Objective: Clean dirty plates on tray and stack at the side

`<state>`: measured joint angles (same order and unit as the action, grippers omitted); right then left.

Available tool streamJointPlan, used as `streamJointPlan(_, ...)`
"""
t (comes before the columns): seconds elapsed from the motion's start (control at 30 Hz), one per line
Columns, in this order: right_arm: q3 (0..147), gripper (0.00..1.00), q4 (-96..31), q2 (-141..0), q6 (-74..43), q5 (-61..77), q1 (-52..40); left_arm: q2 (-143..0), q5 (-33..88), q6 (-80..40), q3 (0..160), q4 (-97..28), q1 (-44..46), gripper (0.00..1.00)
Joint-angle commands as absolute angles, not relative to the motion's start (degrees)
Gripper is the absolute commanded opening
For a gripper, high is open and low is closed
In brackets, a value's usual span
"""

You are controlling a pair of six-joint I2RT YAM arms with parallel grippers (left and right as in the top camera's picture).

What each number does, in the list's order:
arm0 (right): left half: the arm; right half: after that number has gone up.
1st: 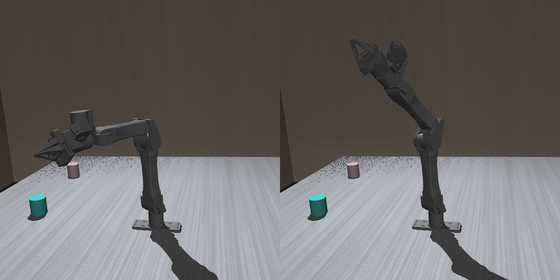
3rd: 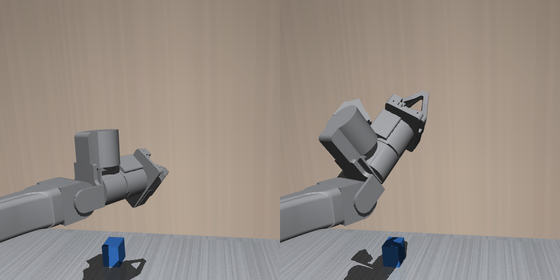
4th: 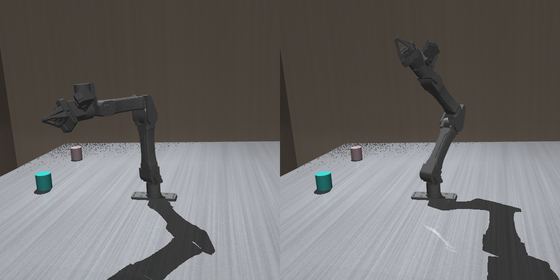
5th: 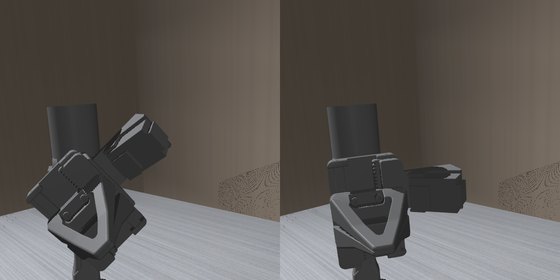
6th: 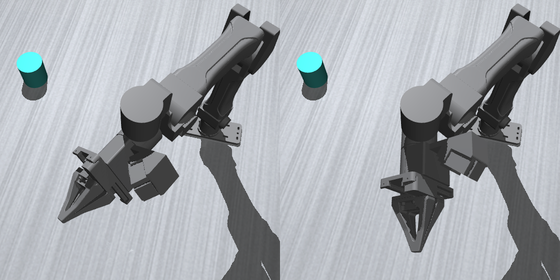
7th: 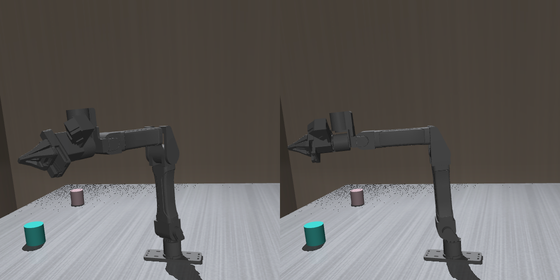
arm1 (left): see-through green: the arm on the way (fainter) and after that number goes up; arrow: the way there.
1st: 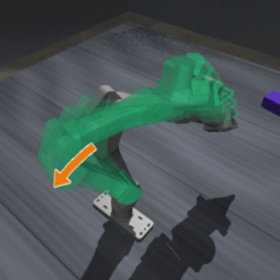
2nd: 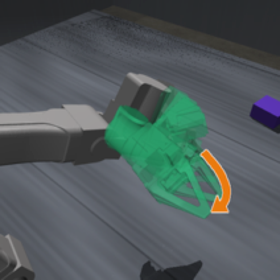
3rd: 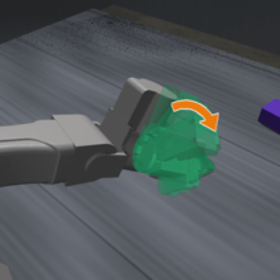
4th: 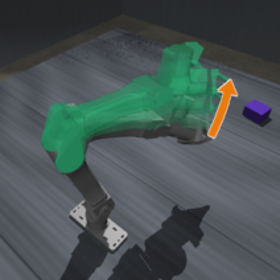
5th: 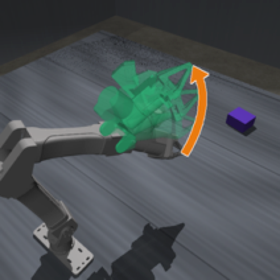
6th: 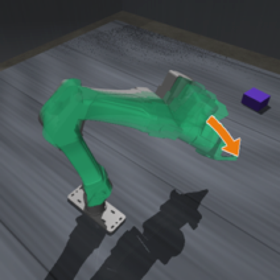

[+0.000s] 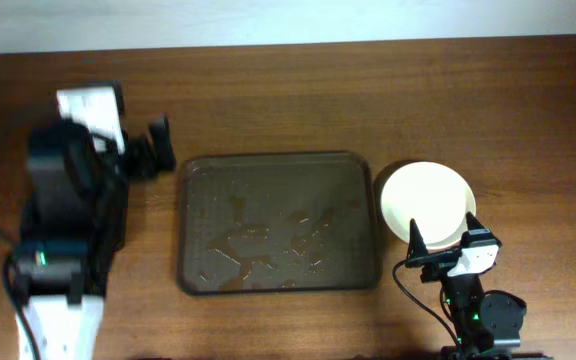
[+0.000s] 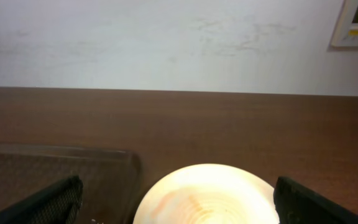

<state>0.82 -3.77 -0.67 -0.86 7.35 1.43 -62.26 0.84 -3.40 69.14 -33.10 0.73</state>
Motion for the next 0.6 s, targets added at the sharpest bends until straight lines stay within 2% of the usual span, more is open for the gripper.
streamJointPlan(0.0, 0.32, 0.98, -3.79, -0.19, -0.84, 6.87, 1.08, -48.66, 1.17, -1.17, 49.71, -21.80, 0.71, 1.00)
streamJointPlan(0.1, 0.32, 0.98, -3.79, -0.19, -0.84, 6.90, 1.08, -33.95, 1.30, -1.15, 28.60, -6.66, 0.71, 1.00)
streamJointPlan(0.23, 0.32, 0.98, -3.79, -0.19, -0.84, 6.90, 1.08, -19.44, 4.34, 3.14, 10.48, 4.99, 0.71, 1.00)
streamJointPlan(0.4, 0.32, 0.98, -3.79, -0.19, -0.84, 6.90, 1.08, -8.99, 5.17, 9.47, 1.76, 5.02, 0.71, 1.00)
streamJointPlan(0.57, 0.32, 0.98, -3.81, -0.19, -0.84, 6.90, 1.08, -0.19, 4.67, 12.56, 0.51, -4.36, 0.71, 1.00)
